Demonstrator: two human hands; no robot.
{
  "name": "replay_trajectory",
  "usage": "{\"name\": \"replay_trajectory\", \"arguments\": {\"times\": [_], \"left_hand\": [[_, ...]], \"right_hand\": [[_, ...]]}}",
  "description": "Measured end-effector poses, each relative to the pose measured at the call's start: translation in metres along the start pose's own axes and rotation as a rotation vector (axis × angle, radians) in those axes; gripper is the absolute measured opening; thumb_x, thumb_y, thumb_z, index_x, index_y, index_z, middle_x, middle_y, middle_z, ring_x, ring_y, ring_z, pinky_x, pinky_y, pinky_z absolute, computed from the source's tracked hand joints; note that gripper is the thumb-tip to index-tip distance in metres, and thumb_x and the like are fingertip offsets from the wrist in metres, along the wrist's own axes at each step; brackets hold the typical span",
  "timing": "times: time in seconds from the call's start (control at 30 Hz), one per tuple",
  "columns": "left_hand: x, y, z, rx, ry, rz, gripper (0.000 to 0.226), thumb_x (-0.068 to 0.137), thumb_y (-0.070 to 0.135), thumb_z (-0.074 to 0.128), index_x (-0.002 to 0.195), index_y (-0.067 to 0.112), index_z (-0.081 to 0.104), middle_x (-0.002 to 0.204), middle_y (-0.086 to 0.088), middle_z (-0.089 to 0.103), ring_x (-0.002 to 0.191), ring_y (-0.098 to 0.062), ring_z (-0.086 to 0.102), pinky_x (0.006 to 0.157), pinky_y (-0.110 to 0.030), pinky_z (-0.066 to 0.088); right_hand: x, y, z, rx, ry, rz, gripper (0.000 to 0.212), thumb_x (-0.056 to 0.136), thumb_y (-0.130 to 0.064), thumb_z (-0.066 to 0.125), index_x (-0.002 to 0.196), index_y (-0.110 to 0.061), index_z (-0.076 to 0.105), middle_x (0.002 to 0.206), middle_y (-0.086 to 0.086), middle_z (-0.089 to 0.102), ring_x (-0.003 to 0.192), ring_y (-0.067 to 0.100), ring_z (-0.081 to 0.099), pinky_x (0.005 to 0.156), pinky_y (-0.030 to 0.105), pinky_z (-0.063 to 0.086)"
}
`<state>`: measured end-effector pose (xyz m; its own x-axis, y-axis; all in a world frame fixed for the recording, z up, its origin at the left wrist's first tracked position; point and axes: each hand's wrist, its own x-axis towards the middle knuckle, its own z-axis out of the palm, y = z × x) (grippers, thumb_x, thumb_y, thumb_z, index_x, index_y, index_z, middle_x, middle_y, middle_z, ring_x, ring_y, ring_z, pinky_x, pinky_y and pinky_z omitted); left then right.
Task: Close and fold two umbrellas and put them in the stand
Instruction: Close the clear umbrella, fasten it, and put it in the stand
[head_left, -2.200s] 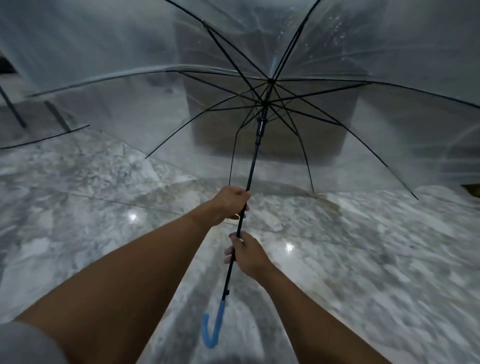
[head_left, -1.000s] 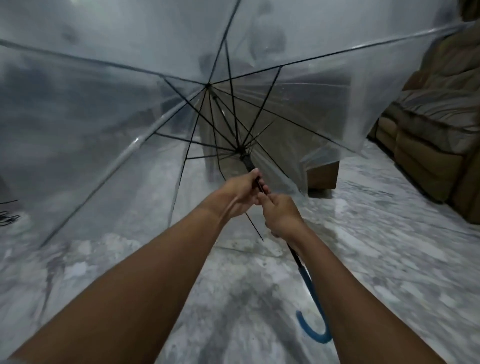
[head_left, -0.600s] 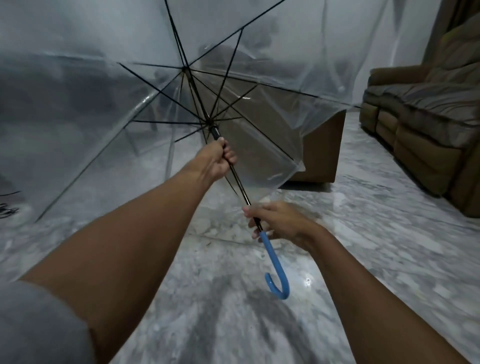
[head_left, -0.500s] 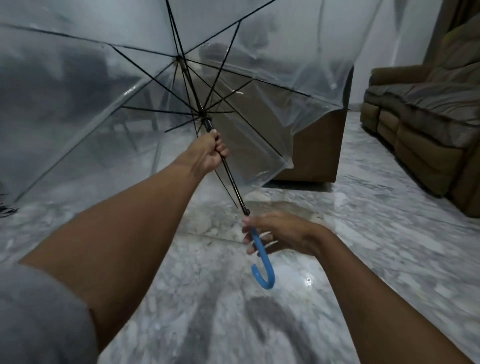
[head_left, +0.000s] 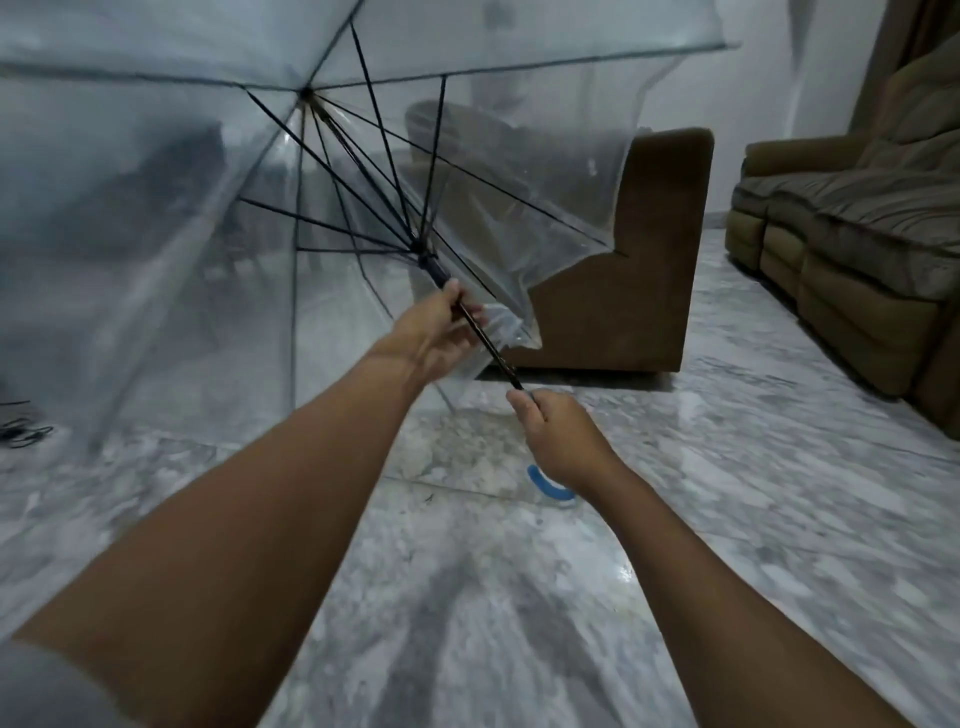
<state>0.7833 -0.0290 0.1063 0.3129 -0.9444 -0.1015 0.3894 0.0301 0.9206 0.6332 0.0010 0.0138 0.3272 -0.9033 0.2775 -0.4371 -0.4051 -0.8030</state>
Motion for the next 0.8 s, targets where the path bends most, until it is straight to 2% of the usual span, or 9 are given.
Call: {"name": "replay_trajectory", "arguments": {"times": [0.07, 0.13, 0.23, 0.27, 0.37, 0.43, 0.57, 0.7, 0.8], "left_hand": [[-0.009, -0.017, 0.005, 0.03, -0.028, -0.048, 0.031, 0.102, 0.027, 0.045, 0.076, 0.013, 0.054, 0.073, -0.004, 0.057, 0.07, -0.019, 0.056, 0.071, -0.029, 0.049], [-0.015, -0.033, 0.009, 0.055, -0.043, -0.086, 0.029, 0.102, 0.029, 0.045, 0.079, 0.015, 0.055, 0.074, -0.004, 0.062, 0.071, -0.019, 0.058, 0.069, -0.03, 0.046], [-0.024, -0.051, 0.016, 0.043, -0.073, -0.129, 0.029, 0.102, 0.03, 0.046, 0.079, 0.014, 0.056, 0.074, -0.005, 0.064, 0.069, -0.019, 0.057, 0.059, -0.027, 0.047], [-0.026, -0.055, 0.019, 0.041, -0.074, -0.138, 0.029, 0.101, 0.03, 0.047, 0.079, 0.014, 0.056, 0.075, -0.006, 0.064, 0.069, -0.019, 0.057, 0.062, -0.027, 0.05], [-0.029, -0.06, 0.024, 0.048, -0.068, -0.143, 0.028, 0.102, 0.03, 0.046, 0.082, 0.013, 0.057, 0.076, -0.005, 0.064, 0.071, -0.017, 0.057, 0.092, -0.034, 0.049], [-0.03, -0.062, 0.026, 0.031, -0.058, -0.151, 0.027, 0.101, 0.029, 0.047, 0.084, 0.012, 0.058, 0.074, -0.005, 0.066, 0.072, -0.016, 0.058, 0.098, -0.035, 0.047], [-0.035, -0.069, 0.027, 0.004, -0.051, -0.17, 0.027, 0.1, 0.03, 0.05, 0.083, 0.011, 0.059, 0.076, -0.006, 0.066, 0.073, -0.016, 0.061, 0.076, -0.031, 0.052], [-0.038, -0.069, 0.024, -0.047, -0.087, -0.184, 0.022, 0.101, 0.032, 0.048, 0.09, 0.015, 0.059, 0.08, -0.003, 0.062, 0.069, -0.013, 0.058, 0.066, -0.026, 0.05], [-0.042, -0.068, 0.022, -0.067, -0.125, -0.177, 0.021, 0.1, 0.031, 0.049, 0.099, 0.013, 0.059, 0.074, -0.005, 0.064, 0.064, -0.015, 0.06, 0.064, -0.028, 0.053]], "right_hand": [[0.007, -0.002, 0.002, -0.037, 0.044, 0.019, 0.046, 0.103, -0.04, 0.04, 0.065, -0.015, 0.044, 0.059, -0.001, 0.044, 0.055, 0.016, 0.041, 0.052, 0.033, 0.028], [0.012, -0.003, 0.001, -0.076, 0.092, 0.042, 0.045, 0.102, -0.04, 0.041, 0.063, -0.019, 0.042, 0.06, -0.001, 0.045, 0.056, 0.016, 0.042, 0.052, 0.034, 0.028], [0.016, -0.004, 0.0, -0.068, 0.098, 0.103, 0.039, 0.102, -0.04, 0.04, 0.073, -0.017, 0.05, 0.066, -0.001, 0.049, 0.062, 0.019, 0.047, 0.053, 0.031, 0.029], [0.016, -0.005, 0.0, -0.049, 0.092, 0.119, 0.037, 0.103, -0.039, 0.039, 0.076, -0.017, 0.052, 0.067, -0.001, 0.049, 0.062, 0.019, 0.047, 0.051, 0.03, 0.028], [0.015, -0.006, -0.001, 0.028, 0.095, 0.136, 0.032, 0.103, -0.037, 0.038, 0.096, -0.015, 0.06, 0.075, 0.001, 0.056, 0.069, 0.019, 0.053, 0.053, 0.03, 0.032], [0.014, -0.006, -0.002, 0.06, 0.105, 0.142, 0.031, 0.102, -0.036, 0.038, 0.105, -0.016, 0.062, 0.086, 0.004, 0.061, 0.081, 0.023, 0.059, 0.058, 0.031, 0.036], [0.014, -0.004, -0.001, 0.086, 0.103, 0.164, 0.035, 0.102, -0.036, 0.04, 0.104, -0.009, 0.063, 0.083, 0.005, 0.06, 0.079, 0.022, 0.058, 0.056, 0.03, 0.035], [0.013, -0.003, -0.001, 0.157, 0.091, 0.132, 0.032, 0.102, -0.034, 0.042, 0.108, -0.011, 0.063, 0.071, -0.006, 0.055, 0.064, 0.008, 0.052, 0.052, 0.024, 0.033], [0.009, -0.002, -0.001, 0.262, 0.104, 0.092, 0.026, 0.103, -0.029, 0.042, 0.102, -0.013, 0.062, 0.068, -0.009, 0.055, 0.059, 0.001, 0.05, 0.047, 0.011, 0.035]]}}
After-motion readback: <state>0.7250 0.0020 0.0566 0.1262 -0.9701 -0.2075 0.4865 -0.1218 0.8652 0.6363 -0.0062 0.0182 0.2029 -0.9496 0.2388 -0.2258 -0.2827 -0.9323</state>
